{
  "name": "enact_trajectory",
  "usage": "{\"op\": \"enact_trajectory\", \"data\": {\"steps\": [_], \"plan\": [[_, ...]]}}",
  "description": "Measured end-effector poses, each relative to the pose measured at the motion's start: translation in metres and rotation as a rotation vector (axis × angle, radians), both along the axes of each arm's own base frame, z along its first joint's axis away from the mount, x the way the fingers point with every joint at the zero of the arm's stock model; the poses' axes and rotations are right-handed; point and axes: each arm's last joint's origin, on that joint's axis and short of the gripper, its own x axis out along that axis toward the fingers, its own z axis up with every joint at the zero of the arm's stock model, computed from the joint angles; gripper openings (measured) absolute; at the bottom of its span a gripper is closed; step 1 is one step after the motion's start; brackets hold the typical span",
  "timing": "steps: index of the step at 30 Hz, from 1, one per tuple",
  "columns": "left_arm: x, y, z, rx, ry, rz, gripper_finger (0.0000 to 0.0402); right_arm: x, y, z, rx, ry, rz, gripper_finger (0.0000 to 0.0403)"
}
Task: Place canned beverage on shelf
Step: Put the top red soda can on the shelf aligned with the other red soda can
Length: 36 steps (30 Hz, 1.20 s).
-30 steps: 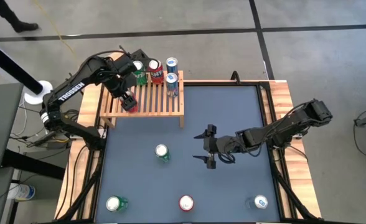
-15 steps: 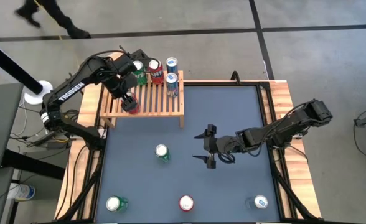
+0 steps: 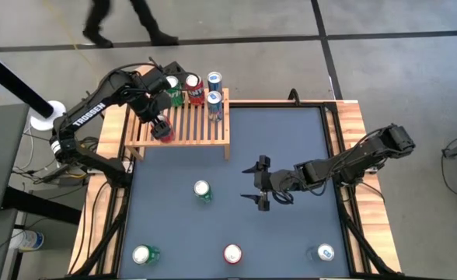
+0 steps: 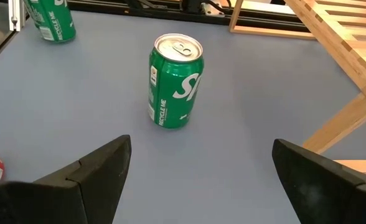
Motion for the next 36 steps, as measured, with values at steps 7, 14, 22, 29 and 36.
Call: {"op": "enact_trajectory", "data": {"steps": [7, 14, 22, 29, 36], "plan": [[-0.001, 0.001, 0.002, 0.047, 0.024, 0.015, 0.0334, 0.000, 0.000, 0.000, -0.001, 0.000, 0.000, 0.0380], [-0.003, 0.000, 0.017, 0.090, -0.024, -0.001, 0.0334, 0.000, 0.000, 0.000, -0.001, 0.000, 0.000, 0.0380], [-0.009, -0.004, 0.033, 0.141, -0.070, -0.010, 0.0334, 0.001, -0.004, 0.000, -0.001, 0.001, -0.012, 0.0380], [-0.024, -0.012, 0.050, 0.264, -0.081, -0.003, 0.0334, 0.001, -0.006, 0.000, 0.000, 0.002, -0.017, 0.0380], [-0.078, -0.051, 0.071, 0.387, -0.266, 0.041, 0.0334, 0.001, -0.006, 0.000, 0.001, 0.004, -0.015, 0.0380]]}}
